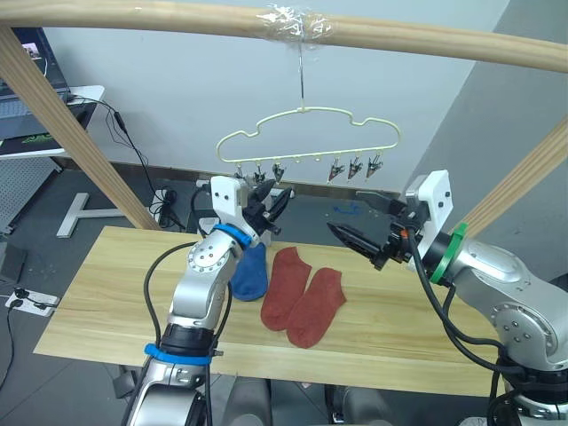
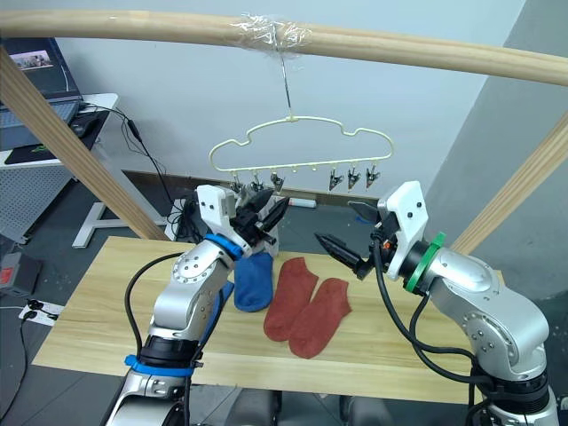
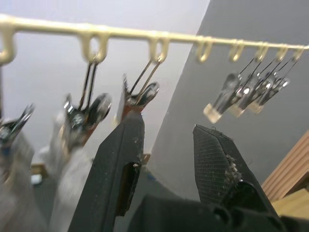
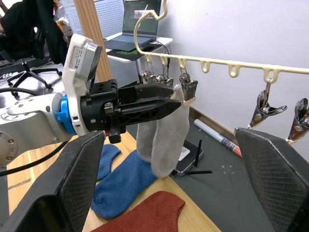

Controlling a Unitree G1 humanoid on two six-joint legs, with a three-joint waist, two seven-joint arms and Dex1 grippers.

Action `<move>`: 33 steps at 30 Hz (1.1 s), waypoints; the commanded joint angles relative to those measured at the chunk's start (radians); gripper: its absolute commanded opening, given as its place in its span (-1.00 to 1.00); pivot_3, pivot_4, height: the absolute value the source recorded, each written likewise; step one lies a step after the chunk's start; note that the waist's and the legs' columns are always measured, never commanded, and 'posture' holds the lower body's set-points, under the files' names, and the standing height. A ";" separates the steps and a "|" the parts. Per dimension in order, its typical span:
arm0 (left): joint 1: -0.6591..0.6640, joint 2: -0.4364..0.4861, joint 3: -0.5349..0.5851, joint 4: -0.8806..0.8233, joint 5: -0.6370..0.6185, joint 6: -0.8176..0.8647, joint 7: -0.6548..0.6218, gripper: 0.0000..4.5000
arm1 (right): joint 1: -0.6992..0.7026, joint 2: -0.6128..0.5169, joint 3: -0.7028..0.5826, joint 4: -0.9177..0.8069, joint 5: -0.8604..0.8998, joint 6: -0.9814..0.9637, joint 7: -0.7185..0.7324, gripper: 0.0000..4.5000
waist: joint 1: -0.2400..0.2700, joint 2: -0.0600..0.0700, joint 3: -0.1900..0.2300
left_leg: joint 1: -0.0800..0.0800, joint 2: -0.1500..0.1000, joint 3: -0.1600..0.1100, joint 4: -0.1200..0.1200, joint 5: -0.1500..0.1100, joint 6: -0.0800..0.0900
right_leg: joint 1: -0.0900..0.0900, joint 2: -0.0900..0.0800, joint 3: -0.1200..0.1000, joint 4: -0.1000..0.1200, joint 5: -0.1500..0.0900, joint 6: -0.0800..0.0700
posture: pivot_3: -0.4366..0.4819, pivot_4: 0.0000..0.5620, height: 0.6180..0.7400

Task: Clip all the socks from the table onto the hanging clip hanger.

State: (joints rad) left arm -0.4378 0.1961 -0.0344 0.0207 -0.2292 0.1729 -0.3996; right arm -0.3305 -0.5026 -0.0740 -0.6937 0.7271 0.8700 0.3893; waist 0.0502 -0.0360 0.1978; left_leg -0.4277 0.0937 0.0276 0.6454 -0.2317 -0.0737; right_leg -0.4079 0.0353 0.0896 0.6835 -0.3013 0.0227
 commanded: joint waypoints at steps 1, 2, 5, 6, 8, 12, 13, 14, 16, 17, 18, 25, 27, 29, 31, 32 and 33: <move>-0.037 -0.012 -0.001 0.028 0.038 -0.055 0.022 -0.15 | -0.006 -0.004 -0.032 -0.011 0.008 -0.027 -0.002 1.00 | 0.000 0.000 0.000 | 0.000 0.000 0.000 0.000 0.000 0.000 | 0.000 0.000 0.000 0.000 0.000 0.000 | 0.15 -0.42 1.00; -0.043 -0.015 0.004 0.034 0.040 -0.059 0.029 -0.15 | -0.004 -0.005 -0.034 -0.010 0.009 -0.028 -0.002 1.00 | 0.000 0.000 0.000 | 0.000 0.000 0.000 0.000 0.000 0.000 | 0.000 0.000 0.000 0.000 0.000 0.000 | 0.15 -0.42 1.00; -0.038 -0.015 0.007 0.021 0.032 -0.054 0.019 -0.15 | -0.001 -0.007 -0.048 -0.008 0.014 -0.030 -0.003 1.00 | 0.000 0.000 0.000 | 0.000 0.000 0.000 0.000 0.000 0.000 | 0.000 0.000 0.000 0.000 0.000 0.000 | 0.14 -0.41 1.00; -0.032 -0.014 0.006 0.014 0.030 -0.050 0.015 -0.15 | 0.000 -0.008 -0.052 -0.008 0.014 -0.030 -0.003 1.00 | 0.000 0.000 0.000 | 0.000 0.000 0.000 0.000 0.000 0.000 | 0.000 0.000 0.000 0.000 0.000 0.000 | 0.14 -0.41 1.00; -0.019 -0.011 0.007 0.000 0.028 -0.042 0.010 -0.15 | 0.000 -0.009 -0.056 -0.008 0.015 -0.030 -0.003 1.00 | 0.000 0.000 0.000 | 0.000 0.000 0.000 0.000 0.000 0.000 | 0.000 0.000 0.000 0.001 0.000 0.000 | 0.14 -0.41 1.00; 0.009 0.001 0.016 -0.023 0.026 -0.027 0.012 -0.15 | -0.006 -0.007 -0.058 -0.008 0.016 -0.027 -0.008 1.00 | -0.001 0.000 0.000 | 0.001 0.000 0.000 0.001 0.000 0.000 | 0.000 0.000 0.000 0.003 0.000 0.000 | 0.14 -0.41 1.00; 0.015 0.005 0.017 -0.026 0.028 -0.028 0.012 -0.15 | -0.009 -0.007 -0.057 -0.007 0.017 -0.026 -0.010 1.00 | -0.001 0.000 0.000 | 0.001 0.000 0.000 0.001 0.000 0.000 | 0.000 0.000 0.000 0.004 0.000 0.000 | 0.14 -0.41 1.00; 0.022 0.010 0.022 -0.026 0.028 -0.026 0.014 -0.15 | -0.012 -0.009 -0.054 -0.008 0.014 -0.023 -0.012 1.00 | -0.001 0.000 0.000 | 0.001 0.000 0.000 0.001 0.000 0.000 | 0.000 0.000 0.000 0.005 0.000 0.000 | 0.13 -0.38 1.00; 0.028 0.017 0.027 -0.022 0.030 -0.028 0.016 -0.15 | -0.015 -0.013 -0.052 -0.009 0.014 -0.019 -0.014 1.00 | -0.003 0.000 0.000 | 0.002 0.000 0.000 0.001 0.001 0.000 | 0.000 0.000 0.000 0.007 0.000 0.000 | 0.13 -0.38 1.00; 0.027 0.017 0.029 -0.019 0.030 -0.029 0.017 -0.15 | -0.016 -0.013 -0.052 -0.010 0.016 -0.016 -0.015 1.00 | -0.004 0.000 0.000 | 0.002 0.000 0.000 0.001 0.001 0.001 | 0.000 0.000 0.000 0.007 0.000 0.000 | 0.13 -0.38 1.00; 0.022 0.016 0.029 -0.015 0.030 -0.031 0.018 -0.15 | -0.017 -0.014 -0.053 -0.010 0.018 -0.015 -0.016 1.00 | -0.004 0.000 0.000 | 0.003 0.000 0.000 0.001 0.001 0.001 | 0.000 0.000 0.001 0.008 0.000 0.000 | 0.14 -0.37 1.00; -0.034 -0.017 0.020 0.039 0.041 -0.059 0.019 -0.15 | -0.029 -0.018 -0.055 -0.009 0.028 -0.005 -0.024 1.00 | -0.004 0.000 0.000 | 0.004 -0.001 0.000 0.003 0.002 0.002 | 0.000 0.000 0.000 0.013 0.000 0.000 | 0.14 -0.36 1.00; -0.047 -0.020 0.019 0.056 0.045 -0.071 0.016 -0.15 | -0.032 -0.019 -0.056 -0.009 0.031 -0.002 -0.025 1.00 | -0.004 0.000 0.000 | 0.005 -0.001 0.001 0.003 0.002 0.002 | 0.000 0.000 0.001 0.013 0.000 0.000 | 0.14 -0.36 1.00; -0.065 -0.022 0.019 0.079 0.055 -0.089 0.020 -0.15 | -0.036 -0.021 -0.059 -0.008 0.035 0.001 -0.027 1.00 | -0.004 0.000 0.000 | 0.005 0.000 0.001 0.003 0.002 0.002 | 0.000 0.000 0.001 0.013 0.000 0.000 | 0.14 -0.36 1.00; -0.085 -0.023 0.018 0.101 0.072 -0.110 0.027 -0.15 | -0.038 -0.023 -0.062 -0.008 0.037 0.004 -0.028 1.00 | -0.004 0.000 0.000 | 0.005 0.000 0.001 0.003 0.002 0.002 | 0.000 0.000 0.001 0.013 0.000 0.000 | 0.14 -0.36 1.00; -0.090 -0.024 0.017 0.109 0.078 -0.119 0.028 -0.15 | -0.039 -0.023 -0.063 -0.008 0.039 0.005 -0.028 1.00 | -0.004 0.000 0.000 | 0.005 0.000 0.001 0.003 0.002 0.002 | 0.000 0.000 0.001 0.013 0.000 0.000 | 0.14 -0.36 1.00; -0.096 -0.025 0.016 0.113 0.086 -0.127 0.033 -0.15 | -0.040 -0.023 -0.064 -0.008 0.040 0.006 -0.029 1.00 | -0.004 0.000 0.000 | 0.005 -0.001 0.001 0.003 0.002 0.002 | 0.000 0.000 0.001 0.013 0.000 0.000 | 0.14 -0.36 1.00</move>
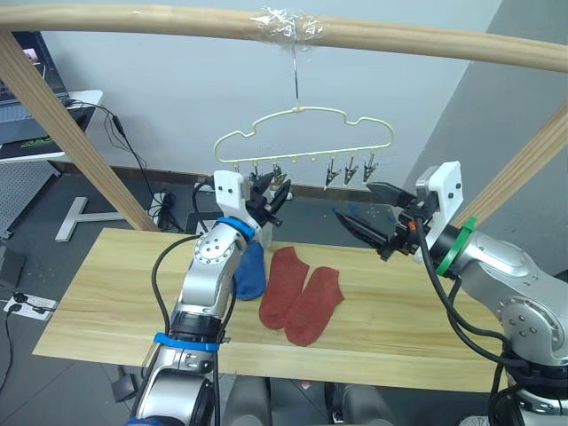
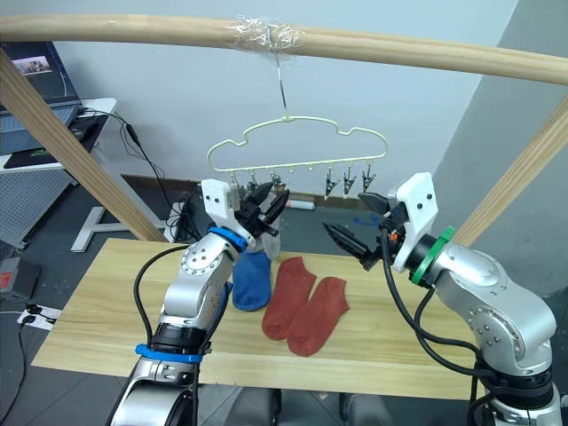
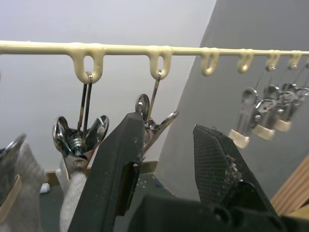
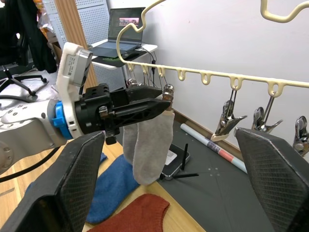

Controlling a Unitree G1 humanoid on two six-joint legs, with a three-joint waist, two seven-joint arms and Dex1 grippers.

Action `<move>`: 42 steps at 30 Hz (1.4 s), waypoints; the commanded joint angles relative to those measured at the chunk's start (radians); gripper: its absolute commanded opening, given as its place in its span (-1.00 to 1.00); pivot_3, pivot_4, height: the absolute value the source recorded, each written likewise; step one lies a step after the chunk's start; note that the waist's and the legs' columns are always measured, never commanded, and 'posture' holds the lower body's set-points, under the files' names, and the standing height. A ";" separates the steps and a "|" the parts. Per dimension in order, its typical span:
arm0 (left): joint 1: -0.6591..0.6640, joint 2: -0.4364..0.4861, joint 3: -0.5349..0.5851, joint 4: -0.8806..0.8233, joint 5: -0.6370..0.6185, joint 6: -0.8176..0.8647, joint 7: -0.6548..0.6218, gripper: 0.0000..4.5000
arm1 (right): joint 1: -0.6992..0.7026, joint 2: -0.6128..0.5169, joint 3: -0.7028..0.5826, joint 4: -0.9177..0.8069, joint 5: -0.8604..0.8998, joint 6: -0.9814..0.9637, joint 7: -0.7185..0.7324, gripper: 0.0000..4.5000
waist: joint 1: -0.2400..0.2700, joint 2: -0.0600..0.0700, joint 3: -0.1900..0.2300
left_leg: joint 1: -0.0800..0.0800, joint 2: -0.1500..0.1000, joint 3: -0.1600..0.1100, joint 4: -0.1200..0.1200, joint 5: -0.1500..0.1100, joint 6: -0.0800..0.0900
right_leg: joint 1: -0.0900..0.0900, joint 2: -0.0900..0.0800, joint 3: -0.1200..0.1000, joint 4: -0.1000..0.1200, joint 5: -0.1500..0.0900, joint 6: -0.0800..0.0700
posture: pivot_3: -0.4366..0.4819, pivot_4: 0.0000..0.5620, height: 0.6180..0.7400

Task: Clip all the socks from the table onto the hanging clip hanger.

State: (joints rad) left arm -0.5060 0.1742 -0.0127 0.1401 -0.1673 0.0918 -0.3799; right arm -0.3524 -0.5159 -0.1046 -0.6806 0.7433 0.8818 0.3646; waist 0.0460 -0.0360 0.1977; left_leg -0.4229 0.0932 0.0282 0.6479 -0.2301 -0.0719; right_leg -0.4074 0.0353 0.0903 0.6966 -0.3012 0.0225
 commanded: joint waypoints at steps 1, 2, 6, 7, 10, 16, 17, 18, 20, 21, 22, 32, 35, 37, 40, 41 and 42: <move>-0.029 -0.005 -0.007 -0.005 0.029 -0.051 0.016 -0.15 | -0.019 -0.010 -0.034 -0.021 0.025 -0.006 -0.006 1.00 | 0.000 0.000 0.000 | 0.000 0.000 0.000 0.000 0.000 0.000 | 0.000 0.000 0.000 0.000 0.000 0.000 | 0.14 -0.36 1.00; -0.030 -0.007 -0.006 -0.004 0.033 -0.055 0.018 -0.15 | -0.019 -0.010 -0.035 -0.021 0.026 -0.006 -0.007 1.00 | 0.000 0.000 0.000 | 0.000 0.000 0.000 0.000 0.000 0.000 | 0.000 0.000 0.000 0.000 0.000 0.000 | 0.14 -0.36 1.00; 0.002 -0.005 -0.004 -0.032 0.029 -0.048 0.013 -0.15 | -0.020 -0.010 -0.035 -0.020 0.029 -0.008 -0.011 1.00 | -0.001 0.000 0.000 | 0.000 0.000 0.000 0.000 0.000 0.000 | 0.000 0.000 0.000 0.000 0.000 0.000 | 0.13 -0.36 1.00; 0.008 -0.004 -0.003 -0.038 0.027 -0.047 0.011 -0.15 | -0.020 -0.011 -0.035 -0.020 0.030 -0.008 -0.012 1.00 | -0.001 0.000 0.000 | 0.000 0.000 0.000 0.000 0.000 0.000 | 0.000 0.000 0.001 0.000 0.000 0.000 | 0.13 -0.36 1.00; 0.043 0.007 0.005 -0.091 0.012 -0.021 0.004 -0.15 | -0.020 -0.011 -0.036 -0.019 0.033 -0.010 -0.016 1.00 | -0.006 0.000 0.000 | 0.000 0.000 0.000 0.000 0.000 0.000 | 0.000 0.000 0.001 0.000 0.000 0.000 | 0.12 -0.36 1.00; 0.091 0.028 0.016 -0.166 -0.004 0.024 -0.007 -0.15 | -0.021 -0.013 -0.036 -0.015 0.038 -0.013 -0.021 1.00 | -0.012 0.000 0.000 | 0.000 0.000 0.000 0.000 0.000 0.000 | 0.000 0.000 0.001 0.000 0.000 0.000 | 0.14 -0.36 1.00; 0.095 0.029 0.017 -0.168 -0.003 0.027 -0.007 -0.15 | -0.021 -0.012 -0.036 -0.015 0.038 -0.013 -0.021 1.00 | -0.013 0.000 0.000 | 0.001 0.000 0.000 0.000 0.000 0.000 | 0.000 0.000 0.001 0.000 0.000 0.000 | 0.14 -0.36 1.00; 0.094 0.027 0.018 -0.164 -0.001 0.029 -0.003 -0.15 | -0.022 -0.012 -0.036 -0.015 0.038 -0.014 -0.021 1.00 | -0.014 0.000 0.000 | 0.001 0.000 0.001 0.000 0.000 0.000 | 0.001 0.000 0.001 0.000 0.000 0.000 | 0.14 -0.36 1.00; 0.074 0.017 0.017 -0.136 0.010 0.020 0.008 -0.15 | -0.026 -0.013 -0.034 -0.011 0.035 -0.016 -0.019 1.00 | -0.015 0.000 0.000 | 0.001 0.000 0.001 0.000 0.000 0.000 | 0.001 0.000 0.001 0.000 0.000 0.000 | 0.14 -0.36 1.00; 0.065 0.014 0.015 -0.127 0.016 0.014 0.011 -0.15 | -0.027 -0.014 -0.034 -0.009 0.034 -0.016 -0.018 1.00 | -0.015 0.000 0.000 | 0.001 0.000 0.001 0.000 0.000 0.000 | 0.001 0.000 0.001 0.000 0.000 0.000 | 0.14 -0.36 1.00; 0.055 0.010 0.015 -0.118 0.017 0.014 0.013 -0.15 | -0.030 -0.014 -0.035 -0.008 0.035 -0.015 -0.019 1.00 | -0.015 0.000 0.000 | 0.001 0.000 0.001 0.000 0.000 0.000 | 0.001 0.000 0.001 0.000 0.000 0.000 | 0.14 -0.36 1.00; 0.018 -0.008 0.007 -0.044 0.029 -0.011 0.018 -0.15 | -0.037 -0.017 -0.046 -0.015 0.049 -0.001 -0.030 1.00 | -0.018 0.000 0.000 | 0.002 0.000 0.001 -0.001 0.000 0.000 | 0.001 0.000 0.001 0.000 0.000 0.000 | 0.10 -0.37 1.00; -0.005 -0.026 0.010 -0.019 0.032 -0.024 0.032 -0.15 | -0.037 -0.017 -0.048 -0.017 0.052 0.003 -0.032 1.00 | -0.019 0.000 0.000 | 0.002 0.000 0.001 0.000 0.000 0.000 | 0.001 0.000 0.001 0.000 0.000 0.000 | 0.10 -0.38 1.00; -0.020 -0.033 0.010 -0.008 0.035 -0.029 0.034 -0.15 | -0.037 -0.015 -0.049 -0.020 0.055 0.006 -0.035 1.00 | -0.019 0.000 0.000 | 0.002 0.000 0.001 0.000 0.000 0.000 | 0.001 0.000 0.001 0.000 0.000 0.000 | 0.10 -0.38 1.00; -0.031 -0.038 0.010 0.003 0.039 -0.036 0.035 -0.15 | -0.039 -0.013 -0.047 -0.024 0.061 0.008 -0.042 1.00 | -0.020 0.000 0.000 | 0.002 0.000 0.001 -0.001 0.000 0.000 | 0.001 0.000 0.001 0.000 0.000 0.000 | 0.10 -0.38 1.00; -0.033 -0.037 0.009 0.006 0.040 -0.041 0.035 -0.15 | -0.039 -0.013 -0.047 -0.025 0.063 0.009 -0.044 1.00 | -0.021 0.000 0.000 | 0.002 0.000 0.001 -0.001 0.000 0.000 | 0.001 0.000 0.002 0.000 0.000 0.000 | 0.10 -0.38 1.00; -0.033 -0.036 0.009 0.007 0.042 -0.045 0.037 -0.15 | -0.038 -0.013 -0.048 -0.025 0.065 0.010 -0.046 1.00 | -0.021 0.000 0.000 | 0.002 0.000 0.001 -0.001 0.000 0.000 | 0.001 0.000 0.002 0.000 0.000 0.000 | 0.10 -0.38 1.00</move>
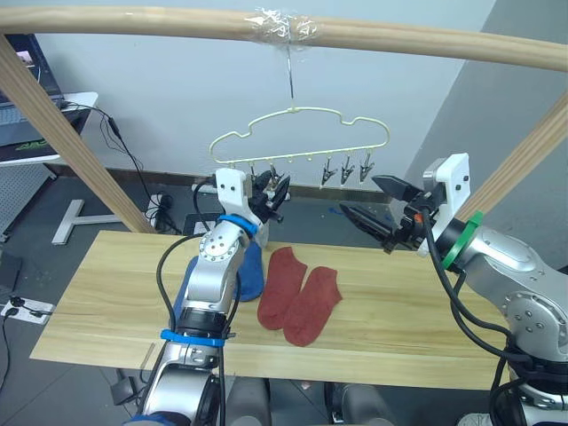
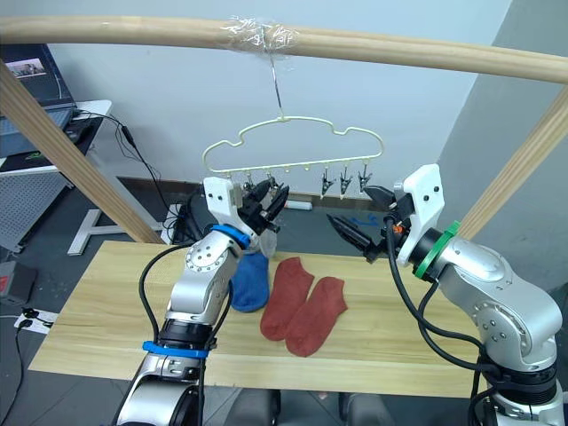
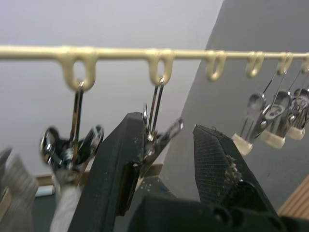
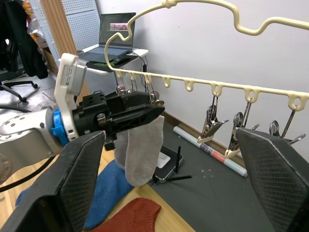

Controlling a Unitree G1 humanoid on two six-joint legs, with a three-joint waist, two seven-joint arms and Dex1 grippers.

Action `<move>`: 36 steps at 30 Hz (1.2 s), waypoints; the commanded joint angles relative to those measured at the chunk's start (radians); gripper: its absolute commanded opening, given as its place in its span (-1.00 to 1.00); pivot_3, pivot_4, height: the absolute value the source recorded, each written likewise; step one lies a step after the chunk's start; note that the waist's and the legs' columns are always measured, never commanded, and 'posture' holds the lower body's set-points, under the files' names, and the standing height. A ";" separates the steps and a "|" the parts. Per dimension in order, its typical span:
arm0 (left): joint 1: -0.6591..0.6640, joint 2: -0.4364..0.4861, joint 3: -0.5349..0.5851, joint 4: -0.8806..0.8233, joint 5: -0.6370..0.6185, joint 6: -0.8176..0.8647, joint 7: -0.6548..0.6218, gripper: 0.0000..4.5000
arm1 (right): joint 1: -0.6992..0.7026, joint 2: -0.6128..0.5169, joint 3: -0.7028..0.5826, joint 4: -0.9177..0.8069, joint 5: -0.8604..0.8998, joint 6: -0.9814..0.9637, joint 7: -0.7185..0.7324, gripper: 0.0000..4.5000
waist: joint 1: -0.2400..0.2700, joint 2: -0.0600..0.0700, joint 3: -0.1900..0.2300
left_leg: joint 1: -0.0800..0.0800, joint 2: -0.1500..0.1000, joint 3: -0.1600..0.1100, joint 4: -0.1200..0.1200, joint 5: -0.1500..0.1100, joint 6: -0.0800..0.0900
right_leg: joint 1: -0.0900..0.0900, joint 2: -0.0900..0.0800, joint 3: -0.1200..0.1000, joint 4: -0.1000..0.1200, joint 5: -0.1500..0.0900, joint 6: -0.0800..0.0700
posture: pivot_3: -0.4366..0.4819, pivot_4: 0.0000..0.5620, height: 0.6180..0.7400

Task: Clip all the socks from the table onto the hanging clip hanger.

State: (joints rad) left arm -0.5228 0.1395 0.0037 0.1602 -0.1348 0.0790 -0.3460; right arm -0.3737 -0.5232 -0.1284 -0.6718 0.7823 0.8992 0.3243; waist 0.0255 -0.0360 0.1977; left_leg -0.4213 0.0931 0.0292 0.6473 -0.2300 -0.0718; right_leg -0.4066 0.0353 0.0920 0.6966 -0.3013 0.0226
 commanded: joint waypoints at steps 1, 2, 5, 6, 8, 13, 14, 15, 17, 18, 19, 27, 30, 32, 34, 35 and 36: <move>-0.017 -0.001 -0.008 -0.013 0.012 -0.035 0.005 -0.15 | -0.017 -0.006 -0.025 -0.035 0.027 -0.007 -0.007 1.00 | 0.000 0.000 0.000 | 0.000 0.000 0.000 0.000 0.000 0.000 | 0.000 0.000 0.000 0.000 0.000 0.000 | 0.10 -0.38 1.00; -0.017 0.000 -0.009 -0.013 0.015 -0.040 0.005 -0.15 | -0.016 -0.007 -0.025 -0.035 0.029 -0.007 -0.008 1.00 | 0.000 0.000 0.000 | 0.000 0.000 0.000 0.000 0.000 0.000 | 0.000 0.000 0.000 0.000 0.000 0.000 | 0.10 -0.38 1.00; -0.018 0.003 -0.011 -0.010 0.025 -0.054 0.011 -0.15 | -0.015 -0.008 -0.026 -0.033 0.031 -0.011 -0.011 1.00 | -0.001 0.000 0.000 | 0.000 0.000 0.000 0.000 0.000 0.000 | 0.000 0.000 0.000 0.000 0.000 0.000 | 0.09 -0.40 1.00; -0.019 0.005 -0.012 -0.009 0.032 -0.061 0.014 -0.15 | -0.015 -0.008 -0.025 -0.031 0.031 -0.013 -0.011 1.00 | -0.001 0.000 0.000 | 0.000 0.000 0.000 0.000 0.000 0.000 | 0.000 0.000 0.000 0.000 0.000 0.000 | 0.10 -0.39 1.00; -0.018 0.005 -0.012 -0.010 0.041 -0.068 0.017 -0.15 | -0.015 -0.007 -0.024 -0.030 0.031 -0.014 -0.011 1.00 | -0.001 0.000 0.000 | 0.000 0.000 0.000 0.000 0.000 0.000 | 0.000 0.000 0.000 0.000 0.000 0.000 | 0.10 -0.39 1.00; -0.017 0.010 -0.019 -0.013 0.062 -0.084 0.015 -0.15 | -0.018 -0.005 -0.024 -0.025 0.032 -0.016 -0.012 1.00 | 0.000 0.000 0.000 | 0.000 0.000 0.000 0.000 0.000 0.000 | 0.000 0.000 0.000 0.000 0.000 0.000 | 0.11 -0.39 1.00; -0.017 0.012 -0.021 -0.010 0.068 -0.088 0.015 -0.15 | -0.019 -0.005 -0.023 -0.023 0.031 -0.016 -0.012 1.00 | 0.000 0.000 0.000 | 0.000 0.000 0.000 0.000 0.000 0.000 | 0.000 0.000 0.000 0.000 0.000 0.000 | 0.11 -0.38 1.00; -0.018 0.013 -0.023 -0.007 0.072 -0.092 0.017 -0.15 | -0.020 -0.005 -0.023 -0.021 0.031 -0.017 -0.012 1.00 | 0.000 0.000 0.000 | 0.000 0.000 0.000 0.000 0.000 0.000 | 0.000 0.000 0.000 0.000 0.000 0.000 | 0.11 -0.38 1.00; -0.020 0.016 -0.024 -0.002 0.083 -0.097 0.021 -0.15 | -0.020 -0.005 -0.023 -0.021 0.028 -0.019 -0.012 1.00 | 0.000 0.000 0.000 | 0.000 0.000 0.000 0.000 0.000 0.000 | 0.000 0.000 0.000 0.000 0.000 0.000 | 0.11 -0.38 1.00; -0.020 0.018 -0.024 0.001 0.087 -0.100 0.023 -0.15 | -0.020 -0.004 -0.024 -0.021 0.028 -0.020 -0.013 1.00 | 0.000 0.000 0.000 | 0.000 0.000 0.000 0.000 0.000 0.000 | 0.000 0.000 0.000 0.000 0.000 0.000 | 0.11 -0.38 1.00; -0.020 0.018 -0.024 0.003 0.089 -0.102 0.024 -0.15 | -0.021 -0.004 -0.025 -0.022 0.028 -0.020 -0.014 1.00 | 0.000 0.000 0.000 | 0.000 0.000 0.000 0.000 0.000 0.000 | 0.000 0.000 0.000 0.000 0.000 0.000 | 0.11 -0.38 1.00; -0.034 0.025 -0.028 0.030 0.113 -0.115 0.034 -0.15 | -0.023 -0.004 -0.027 -0.020 0.032 -0.020 -0.021 1.00 | 0.000 0.000 0.000 | 0.000 0.000 0.000 0.000 0.000 0.000 | 0.000 0.000 0.000 0.000 0.000 0.000 | 0.10 -0.38 1.00; -0.034 0.023 -0.028 0.032 0.108 -0.113 0.028 -0.15 | -0.024 -0.003 -0.027 -0.020 0.033 -0.019 -0.023 1.00 | 0.000 0.000 0.000 | 0.000 0.000 0.000 0.000 0.000 0.000 | 0.000 0.000 0.000 0.000 0.000 0.000 | 0.10 -0.37 1.00; -0.031 0.019 -0.027 0.031 0.102 -0.103 0.027 -0.15 | -0.024 -0.003 -0.028 -0.020 0.034 -0.018 -0.023 1.00 | 0.000 0.000 0.000 | 0.000 0.000 0.000 0.000 0.000 0.000 | 0.000 0.000 0.000 0.000 0.000 0.000 | 0.10 -0.37 1.00; -0.030 0.017 -0.026 0.031 0.101 -0.102 0.027 -0.15 | -0.025 -0.003 -0.028 -0.019 0.036 -0.017 -0.024 1.00 | 0.000 0.000 0.000 | 0.000 0.000 0.000 0.000 0.000 0.000 | 0.000 0.000 0.000 0.000 0.000 0.000 | 0.10 -0.37 1.00; -0.030 0.017 -0.026 0.031 0.101 -0.102 0.027 -0.15 | -0.025 -0.003 -0.027 -0.018 0.036 -0.017 -0.024 1.00 | 0.000 0.000 0.000 | 0.000 0.000 0.000 0.000 0.000 0.000 | 0.000 0.000 0.000 0.000 0.000 0.000 | 0.10 -0.37 1.00; -0.029 0.016 -0.026 0.029 0.100 -0.100 0.026 -0.15 | -0.025 -0.003 -0.028 -0.018 0.037 -0.017 -0.024 1.00 | 0.000 0.000 0.000 | 0.000 0.000 0.000 0.000 0.000 0.000 | 0.000 0.000 0.000 0.000 0.000 0.000 | 0.11 -0.37 1.00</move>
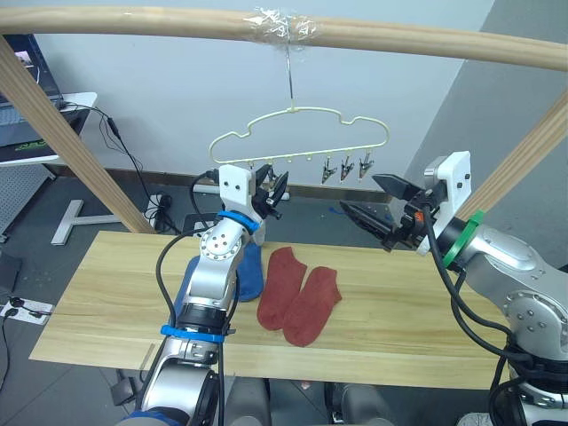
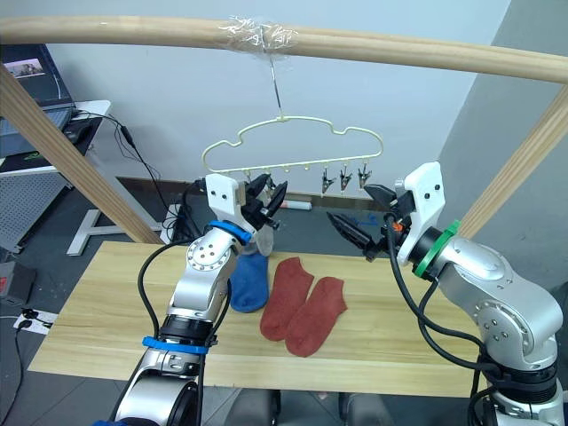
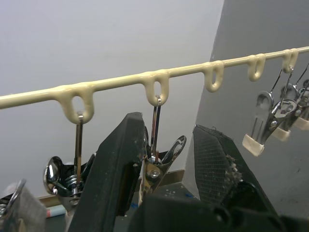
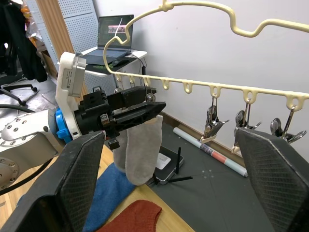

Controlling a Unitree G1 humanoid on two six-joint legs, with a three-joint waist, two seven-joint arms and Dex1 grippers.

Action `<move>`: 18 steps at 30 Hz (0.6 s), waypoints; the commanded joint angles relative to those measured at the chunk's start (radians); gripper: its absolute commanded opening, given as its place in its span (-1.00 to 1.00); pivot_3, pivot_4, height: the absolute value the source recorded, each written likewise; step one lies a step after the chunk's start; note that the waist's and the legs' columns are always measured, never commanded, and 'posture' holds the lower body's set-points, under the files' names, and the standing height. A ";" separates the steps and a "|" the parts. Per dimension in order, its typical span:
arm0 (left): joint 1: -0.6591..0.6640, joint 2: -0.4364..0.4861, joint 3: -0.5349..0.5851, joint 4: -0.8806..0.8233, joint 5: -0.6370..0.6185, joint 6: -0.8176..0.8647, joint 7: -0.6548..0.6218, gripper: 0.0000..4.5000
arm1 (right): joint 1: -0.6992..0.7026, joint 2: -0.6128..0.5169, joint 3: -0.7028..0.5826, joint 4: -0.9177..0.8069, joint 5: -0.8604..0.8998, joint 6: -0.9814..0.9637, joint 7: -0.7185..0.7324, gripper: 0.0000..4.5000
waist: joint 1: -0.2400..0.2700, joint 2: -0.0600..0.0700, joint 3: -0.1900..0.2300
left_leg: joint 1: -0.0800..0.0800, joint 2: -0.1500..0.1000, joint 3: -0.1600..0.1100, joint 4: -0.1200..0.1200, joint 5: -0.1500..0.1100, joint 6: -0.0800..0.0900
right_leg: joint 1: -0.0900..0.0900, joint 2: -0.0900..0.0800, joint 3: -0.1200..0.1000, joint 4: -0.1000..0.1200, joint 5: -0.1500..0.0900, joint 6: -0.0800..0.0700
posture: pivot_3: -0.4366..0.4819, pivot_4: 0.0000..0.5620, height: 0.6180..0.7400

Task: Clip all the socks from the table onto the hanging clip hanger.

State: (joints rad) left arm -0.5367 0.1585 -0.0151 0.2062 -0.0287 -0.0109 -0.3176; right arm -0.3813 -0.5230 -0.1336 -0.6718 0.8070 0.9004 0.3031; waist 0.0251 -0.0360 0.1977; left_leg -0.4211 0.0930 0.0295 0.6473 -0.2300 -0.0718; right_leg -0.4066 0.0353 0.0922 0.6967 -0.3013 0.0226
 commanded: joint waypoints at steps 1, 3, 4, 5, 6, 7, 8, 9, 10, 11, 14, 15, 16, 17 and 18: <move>-0.014 -0.004 -0.007 -0.018 -0.008 -0.006 -0.004 -0.15 | -0.017 -0.003 -0.023 -0.018 0.013 -0.018 -0.002 1.00 | 0.000 0.000 0.000 | 0.000 0.000 0.000 0.000 0.000 0.000 | 0.000 0.000 0.000 0.000 0.000 0.000 | 0.11 -0.37 1.00; -0.013 -0.005 -0.007 -0.019 -0.012 -0.002 -0.006 -0.15 | -0.018 -0.004 -0.023 -0.017 0.013 -0.019 -0.002 1.00 | 0.000 0.000 0.000 | 0.000 0.000 0.000 0.000 0.000 0.000 | 0.000 0.000 0.000 0.000 0.000 0.000 | 0.11 -0.37 1.00; -0.013 -0.005 -0.007 -0.019 -0.012 -0.001 -0.007 -0.15 | -0.019 -0.004 -0.023 -0.016 0.012 -0.019 -0.002 1.00 | 0.000 0.000 0.000 | 0.000 0.000 0.000 0.000 0.000 0.000 | 0.000 0.000 0.000 0.000 0.000 0.000 | 0.11 -0.37 1.00; -0.013 -0.005 -0.007 -0.019 -0.012 -0.001 -0.007 -0.15 | -0.019 -0.004 -0.023 -0.015 0.012 -0.019 -0.001 1.00 | 0.000 0.000 0.000 | 0.000 0.000 0.000 0.000 0.000 0.000 | 0.000 0.000 0.000 0.000 0.000 0.000 | 0.11 -0.37 1.00; -0.014 -0.005 -0.007 -0.017 -0.010 0.000 -0.007 -0.15 | -0.019 -0.004 -0.022 -0.015 0.011 -0.020 -0.001 1.00 | 0.000 0.000 0.000 | 0.000 0.000 0.000 0.000 0.000 0.000 | 0.000 0.000 0.000 0.000 0.000 0.000 | 0.11 -0.37 1.00; -0.014 -0.005 -0.007 -0.014 -0.008 0.000 -0.006 -0.15 | -0.018 -0.005 -0.021 -0.013 0.009 -0.022 0.001 1.00 | 0.000 0.000 0.000 | 0.000 0.000 0.000 0.000 0.000 0.000 | 0.000 0.000 0.000 0.000 0.000 0.000 | 0.11 -0.37 1.00; -0.013 -0.004 -0.008 -0.013 -0.005 0.000 -0.005 -0.15 | -0.016 -0.006 -0.022 -0.014 0.008 -0.022 0.001 1.00 | 0.000 0.000 0.000 | 0.000 0.000 0.000 0.000 0.000 0.000 | 0.000 0.000 0.000 0.000 0.000 0.000 | 0.10 -0.37 1.00; -0.012 -0.004 -0.009 -0.013 -0.004 0.001 -0.005 -0.15 | -0.016 -0.006 -0.022 -0.015 0.008 -0.023 0.001 1.00 | 0.000 0.000 0.000 | 0.000 0.000 0.000 0.000 0.000 0.000 | 0.000 0.000 0.000 0.000 0.000 0.000 | 0.10 -0.37 1.00; -0.011 -0.003 -0.010 -0.013 -0.003 0.001 -0.005 -0.15 | -0.015 -0.006 -0.022 -0.016 0.008 -0.023 0.001 1.00 | 0.000 0.000 0.000 | 0.000 0.000 0.000 0.000 0.000 0.000 | 0.000 0.000 0.000 0.000 0.000 0.000 | 0.10 -0.37 1.00; -0.011 -0.003 -0.010 -0.013 -0.003 0.002 -0.005 -0.15 | -0.015 -0.005 -0.023 -0.016 0.009 -0.022 0.000 1.00 | 0.000 0.000 0.000 | 0.000 0.000 0.000 0.000 0.000 0.000 | 0.000 0.000 0.000 0.000 0.000 0.000 | 0.10 -0.37 1.00; -0.013 -0.001 -0.011 -0.009 0.001 0.003 -0.005 -0.15 | -0.015 -0.005 -0.023 -0.015 0.009 -0.022 0.001 1.00 | 0.000 0.000 0.000 | 0.000 0.000 0.000 0.000 0.000 0.000 | 0.000 0.000 0.000 0.000 0.000 0.000 | 0.10 -0.37 1.00; -0.014 0.001 -0.012 -0.007 0.004 0.004 -0.005 -0.15 | -0.015 -0.005 -0.023 -0.015 0.009 -0.022 0.001 1.00 | 0.000 0.000 0.000 | 0.000 0.000 0.000 0.000 0.000 0.000 | 0.000 0.000 0.000 0.000 0.000 0.000 | 0.10 -0.37 1.00; -0.015 0.002 -0.012 -0.006 0.005 0.005 -0.004 -0.15 | -0.016 -0.005 -0.023 -0.015 0.009 -0.022 0.001 1.00 | 0.000 0.000 0.000 | 0.000 0.000 0.000 0.000 0.000 0.000 | 0.000 0.000 0.000 0.000 0.000 0.000 | 0.10 -0.37 1.00; -0.015 0.002 -0.012 -0.005 0.005 0.005 -0.004 -0.15 | -0.016 -0.005 -0.023 -0.014 0.009 -0.023 0.001 1.00 | 0.000 0.000 0.000 | 0.000 0.000 0.000 0.000 0.000 0.000 | 0.000 0.000 0.000 0.000 0.000 0.000 | 0.10 -0.37 1.00; -0.015 0.002 -0.012 -0.004 0.006 0.007 -0.004 -0.15 | -0.016 -0.005 -0.023 -0.014 0.009 -0.023 0.001 1.00 | 0.000 0.000 0.000 | 0.000 0.000 0.000 0.000 0.000 0.000 | 0.000 0.000 0.000 0.000 0.000 0.000 | 0.10 -0.37 1.00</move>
State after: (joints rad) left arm -0.5367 0.1566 -0.0169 0.2131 -0.0278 -0.0021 -0.3203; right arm -0.3813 -0.5230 -0.1339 -0.6693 0.8077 0.9002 0.3037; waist 0.0251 -0.0360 0.1977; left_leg -0.4211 0.0930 0.0295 0.6473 -0.2300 -0.0718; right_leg -0.4066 0.0353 0.0922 0.6967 -0.3013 0.0226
